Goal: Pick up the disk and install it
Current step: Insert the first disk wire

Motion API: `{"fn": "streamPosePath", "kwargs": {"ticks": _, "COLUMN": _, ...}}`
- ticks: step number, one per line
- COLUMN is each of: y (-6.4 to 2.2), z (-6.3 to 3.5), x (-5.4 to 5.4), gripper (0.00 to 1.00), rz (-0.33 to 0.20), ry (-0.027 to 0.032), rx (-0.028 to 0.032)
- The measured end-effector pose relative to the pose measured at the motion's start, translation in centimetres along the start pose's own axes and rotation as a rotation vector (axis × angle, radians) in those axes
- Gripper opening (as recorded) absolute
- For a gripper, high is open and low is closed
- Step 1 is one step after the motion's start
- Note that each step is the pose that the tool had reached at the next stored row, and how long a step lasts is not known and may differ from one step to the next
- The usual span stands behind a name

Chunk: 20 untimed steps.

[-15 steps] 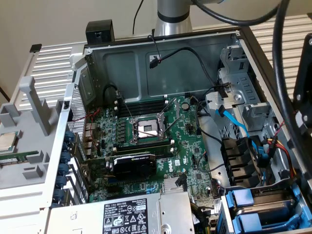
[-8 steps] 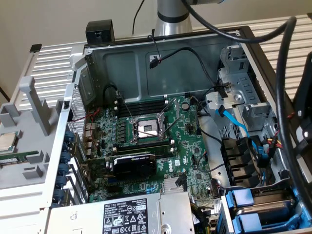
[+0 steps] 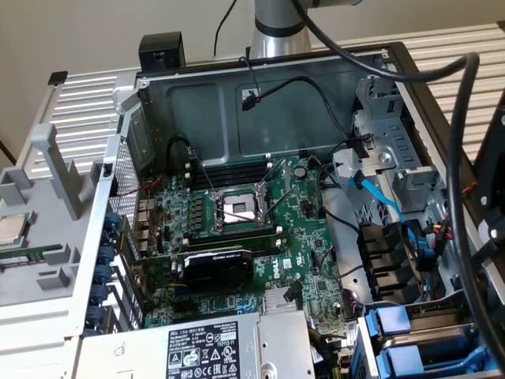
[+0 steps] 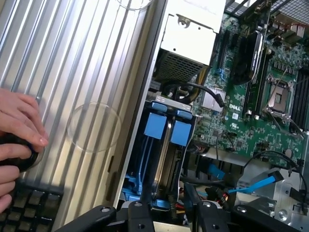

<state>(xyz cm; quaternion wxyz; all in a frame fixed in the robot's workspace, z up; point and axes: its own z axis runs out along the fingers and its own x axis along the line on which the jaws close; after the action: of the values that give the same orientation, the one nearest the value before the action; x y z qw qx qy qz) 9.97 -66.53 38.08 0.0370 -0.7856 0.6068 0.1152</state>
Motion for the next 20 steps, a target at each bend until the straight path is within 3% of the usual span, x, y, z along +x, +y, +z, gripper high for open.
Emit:
{"fn": "streamPosePath", "kwargs": {"ticks": 7, "y": -0.26, "z": 0.72, "x": 0.2, "gripper": 0.39, "rz": 0.001, "ry": -0.0171, "rx": -0.0116}}
{"fn": "streamPosePath", "kwargs": {"ticks": 12, "y": -0.35, "z": 1.46, "x": 0.5, "gripper": 0.39, "rz": 0.001, "ry": -0.0261, "rx": -0.0129}}
{"fn": "streamPosePath", "kwargs": {"ticks": 17, "y": -0.5, "z": 1.98, "x": 0.6, "gripper": 0.39, "rz": -0.004, "ry": -0.0618, "rx": -0.0057}}
{"fn": "streamPosePath", "kwargs": {"ticks": 20, "y": -0.55, "z": 2.29, "x": 0.7, "gripper": 0.39, "rz": -0.006, "ry": -0.072, "rx": -0.0034}}
